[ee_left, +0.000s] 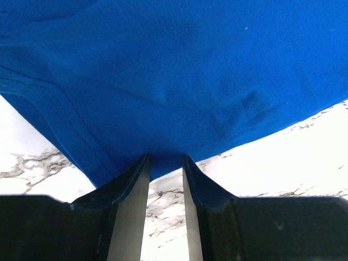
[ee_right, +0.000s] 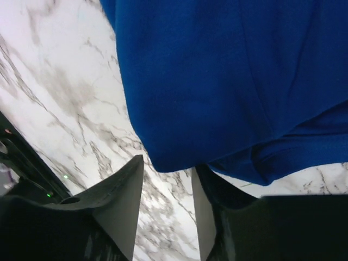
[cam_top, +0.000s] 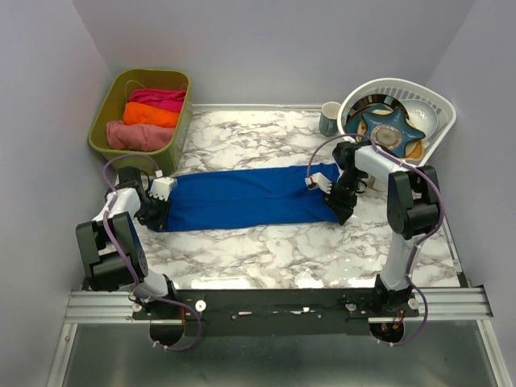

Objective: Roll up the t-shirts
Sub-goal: Fold the T-shirt at the center of the board.

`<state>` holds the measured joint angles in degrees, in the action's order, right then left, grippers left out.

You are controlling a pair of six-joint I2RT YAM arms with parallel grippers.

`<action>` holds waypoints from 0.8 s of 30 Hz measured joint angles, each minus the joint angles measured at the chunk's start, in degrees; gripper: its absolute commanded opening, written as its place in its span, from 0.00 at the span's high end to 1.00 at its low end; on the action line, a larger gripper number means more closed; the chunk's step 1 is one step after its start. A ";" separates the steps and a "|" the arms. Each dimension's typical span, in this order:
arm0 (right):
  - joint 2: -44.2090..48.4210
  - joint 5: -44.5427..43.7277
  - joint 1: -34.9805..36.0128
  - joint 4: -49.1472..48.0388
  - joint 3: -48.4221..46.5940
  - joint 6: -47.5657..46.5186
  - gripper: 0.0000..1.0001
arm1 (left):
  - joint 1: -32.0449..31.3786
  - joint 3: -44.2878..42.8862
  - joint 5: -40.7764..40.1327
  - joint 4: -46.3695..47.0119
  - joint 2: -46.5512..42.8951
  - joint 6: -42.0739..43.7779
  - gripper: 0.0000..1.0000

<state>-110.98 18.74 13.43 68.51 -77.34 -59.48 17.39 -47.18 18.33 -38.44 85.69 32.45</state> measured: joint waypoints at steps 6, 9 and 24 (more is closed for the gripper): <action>0.11 -0.76 0.00 -0.61 0.48 0.28 0.90 | 0.61 2.03 -1.09 0.87 -2.05 0.15 0.75; 1.18 -2.10 0.00 -1.31 3.02 -1.22 0.95 | 2.23 3.63 -1.29 0.22 -3.82 1.14 0.76; 4.55 -8.94 -0.17 4.79 3.98 -5.20 0.53 | 3.65 8.94 -3.54 -18.16 -19.91 15.52 0.56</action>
<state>-106.43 9.80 13.26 73.30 -73.36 -64.69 21.04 -38.24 14.79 -56.60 65.78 47.97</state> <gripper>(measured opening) 0.436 0.385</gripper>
